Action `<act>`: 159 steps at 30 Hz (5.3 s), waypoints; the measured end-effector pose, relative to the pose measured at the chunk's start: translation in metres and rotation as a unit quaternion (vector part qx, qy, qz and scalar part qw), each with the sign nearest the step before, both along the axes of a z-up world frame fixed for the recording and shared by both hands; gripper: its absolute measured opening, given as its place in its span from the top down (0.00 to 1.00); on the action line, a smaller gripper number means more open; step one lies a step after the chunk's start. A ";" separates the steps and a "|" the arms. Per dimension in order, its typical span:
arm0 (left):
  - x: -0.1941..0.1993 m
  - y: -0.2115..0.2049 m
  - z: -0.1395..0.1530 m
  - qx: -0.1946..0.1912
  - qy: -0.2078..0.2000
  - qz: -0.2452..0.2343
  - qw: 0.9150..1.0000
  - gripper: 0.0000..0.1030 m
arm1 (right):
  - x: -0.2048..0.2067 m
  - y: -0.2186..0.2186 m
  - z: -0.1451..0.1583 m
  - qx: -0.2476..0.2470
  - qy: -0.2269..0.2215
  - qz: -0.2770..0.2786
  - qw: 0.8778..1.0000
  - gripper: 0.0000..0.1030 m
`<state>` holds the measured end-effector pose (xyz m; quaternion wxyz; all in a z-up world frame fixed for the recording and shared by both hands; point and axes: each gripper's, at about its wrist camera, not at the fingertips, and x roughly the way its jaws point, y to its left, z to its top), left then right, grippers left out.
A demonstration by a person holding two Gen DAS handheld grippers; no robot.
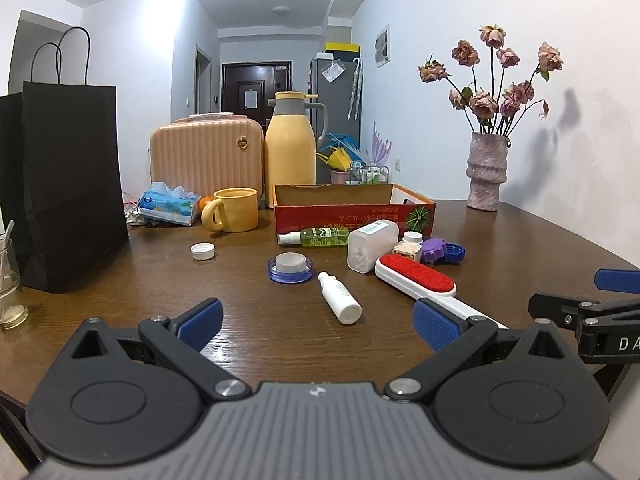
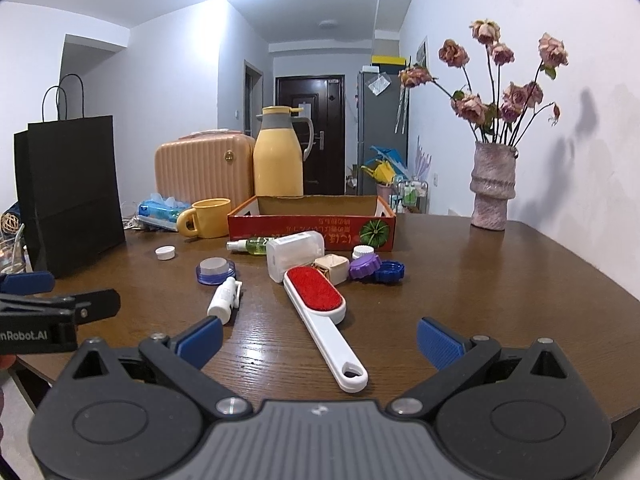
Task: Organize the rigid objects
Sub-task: 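Move the right gripper to the red lint brush handle and close, then grasp the white spray bottle with the left gripper while the right holds the brush, then carry the spray bottle and lint brush over the cardboard box with both grippers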
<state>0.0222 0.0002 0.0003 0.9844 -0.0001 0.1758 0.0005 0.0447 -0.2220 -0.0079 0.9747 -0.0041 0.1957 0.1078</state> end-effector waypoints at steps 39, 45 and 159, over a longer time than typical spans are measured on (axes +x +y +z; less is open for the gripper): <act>0.114 0.013 -0.033 -0.014 0.078 0.017 0.997 0.00 | 0.131 0.015 -0.033 -0.020 0.077 0.038 0.996 0.03; 0.133 0.017 -0.038 -0.018 0.091 0.023 0.995 0.00 | 0.159 0.021 -0.039 -0.032 0.098 0.056 0.993 0.11; 0.255 -0.016 0.020 -0.049 0.095 0.044 0.993 0.72 | 0.242 0.000 0.007 0.011 0.050 0.042 0.998 0.47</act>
